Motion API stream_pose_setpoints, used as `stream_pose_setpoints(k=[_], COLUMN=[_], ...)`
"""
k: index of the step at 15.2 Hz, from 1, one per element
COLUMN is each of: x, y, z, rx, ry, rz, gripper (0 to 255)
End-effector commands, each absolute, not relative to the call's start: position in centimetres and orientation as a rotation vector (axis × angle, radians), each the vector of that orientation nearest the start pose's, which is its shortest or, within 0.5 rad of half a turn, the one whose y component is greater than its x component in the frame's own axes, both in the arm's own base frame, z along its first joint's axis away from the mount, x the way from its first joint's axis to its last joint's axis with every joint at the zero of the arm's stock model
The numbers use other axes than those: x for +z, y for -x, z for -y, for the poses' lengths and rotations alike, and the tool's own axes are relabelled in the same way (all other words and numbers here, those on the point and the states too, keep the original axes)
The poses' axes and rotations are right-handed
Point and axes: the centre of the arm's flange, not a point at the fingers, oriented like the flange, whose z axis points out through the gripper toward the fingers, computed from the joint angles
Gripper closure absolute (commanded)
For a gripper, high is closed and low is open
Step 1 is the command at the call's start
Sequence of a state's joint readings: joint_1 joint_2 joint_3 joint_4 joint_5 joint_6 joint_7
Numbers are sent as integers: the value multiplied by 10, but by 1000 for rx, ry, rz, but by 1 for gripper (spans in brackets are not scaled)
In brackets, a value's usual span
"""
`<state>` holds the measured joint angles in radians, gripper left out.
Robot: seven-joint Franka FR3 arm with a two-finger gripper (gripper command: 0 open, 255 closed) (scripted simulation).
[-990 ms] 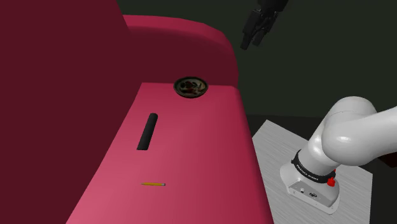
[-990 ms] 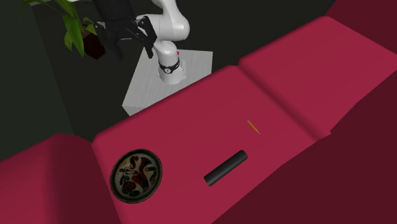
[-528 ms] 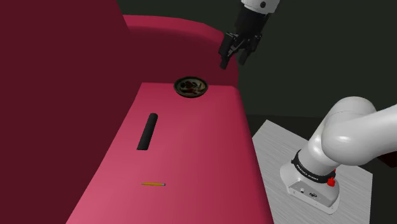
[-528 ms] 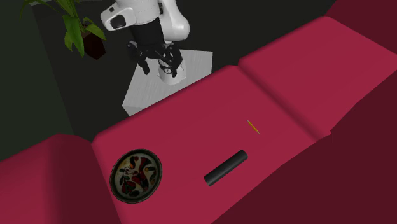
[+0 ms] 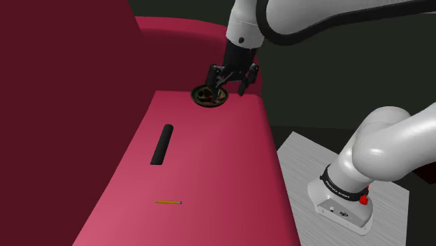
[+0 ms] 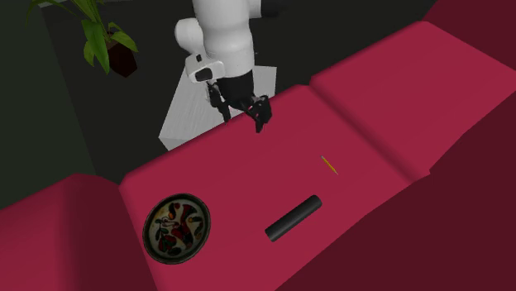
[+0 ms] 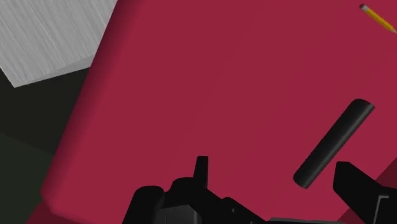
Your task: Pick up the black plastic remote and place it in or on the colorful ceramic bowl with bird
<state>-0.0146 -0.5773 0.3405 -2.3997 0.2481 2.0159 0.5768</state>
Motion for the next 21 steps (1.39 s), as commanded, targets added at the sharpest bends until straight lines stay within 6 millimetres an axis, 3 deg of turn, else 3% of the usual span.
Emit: stream_pose_setpoints(k=[1,11,21], x=[510,435,356], y=[-385,-455,-541], z=[-175,-265,-336], rx=[-194,-123,-50], ry=[2950,2858,2717], rz=[-648,-1031,-1401], gripper=[0,0,0])
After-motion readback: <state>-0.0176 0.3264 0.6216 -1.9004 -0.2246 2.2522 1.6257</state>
